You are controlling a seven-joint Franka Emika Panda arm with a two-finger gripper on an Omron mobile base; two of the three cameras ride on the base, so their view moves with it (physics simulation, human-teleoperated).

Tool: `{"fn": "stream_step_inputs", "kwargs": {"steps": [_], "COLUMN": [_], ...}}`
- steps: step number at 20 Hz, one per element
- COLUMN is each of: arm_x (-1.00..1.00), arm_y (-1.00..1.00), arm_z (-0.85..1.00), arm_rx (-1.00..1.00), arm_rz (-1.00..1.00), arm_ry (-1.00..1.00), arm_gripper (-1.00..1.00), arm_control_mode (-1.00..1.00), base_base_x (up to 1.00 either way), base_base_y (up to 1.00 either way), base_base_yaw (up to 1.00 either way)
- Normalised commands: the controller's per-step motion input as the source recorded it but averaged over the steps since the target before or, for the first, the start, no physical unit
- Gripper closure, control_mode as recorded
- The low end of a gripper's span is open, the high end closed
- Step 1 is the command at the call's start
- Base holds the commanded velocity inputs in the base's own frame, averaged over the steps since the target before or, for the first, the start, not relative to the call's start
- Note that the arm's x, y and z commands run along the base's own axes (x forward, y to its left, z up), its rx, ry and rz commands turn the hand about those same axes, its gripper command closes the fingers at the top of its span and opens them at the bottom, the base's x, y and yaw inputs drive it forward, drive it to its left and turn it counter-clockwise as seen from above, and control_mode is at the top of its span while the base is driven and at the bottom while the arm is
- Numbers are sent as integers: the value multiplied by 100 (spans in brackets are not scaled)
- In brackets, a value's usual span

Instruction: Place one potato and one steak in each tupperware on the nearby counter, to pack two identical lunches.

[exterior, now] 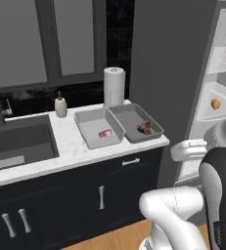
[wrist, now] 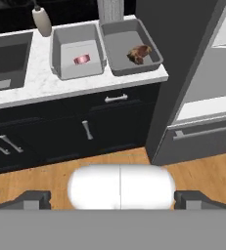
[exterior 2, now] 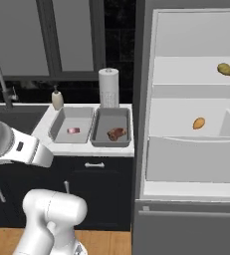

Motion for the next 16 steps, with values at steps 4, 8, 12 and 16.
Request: {"fn": "stream_step_inputs", "kwargs": {"steps": [4,8,12,16], "arm_x": [0,0,0,0], "arm_y": [0,0,0,0], "arm_z": [0,0,0,0], "arm_rx": [0,0,0,0], "arm_rz": [0,0,0,0], "arm_ry": [0,0,0,0], "arm_gripper": [-100,-100,-100,-100], "arm_control_mode": [100,100,100,100], "base_base_x": [-20,-2,0,-3], "base_base_y": [-43,-41,-65,-75], "base_base_yaw": [35,37,27,17]}}
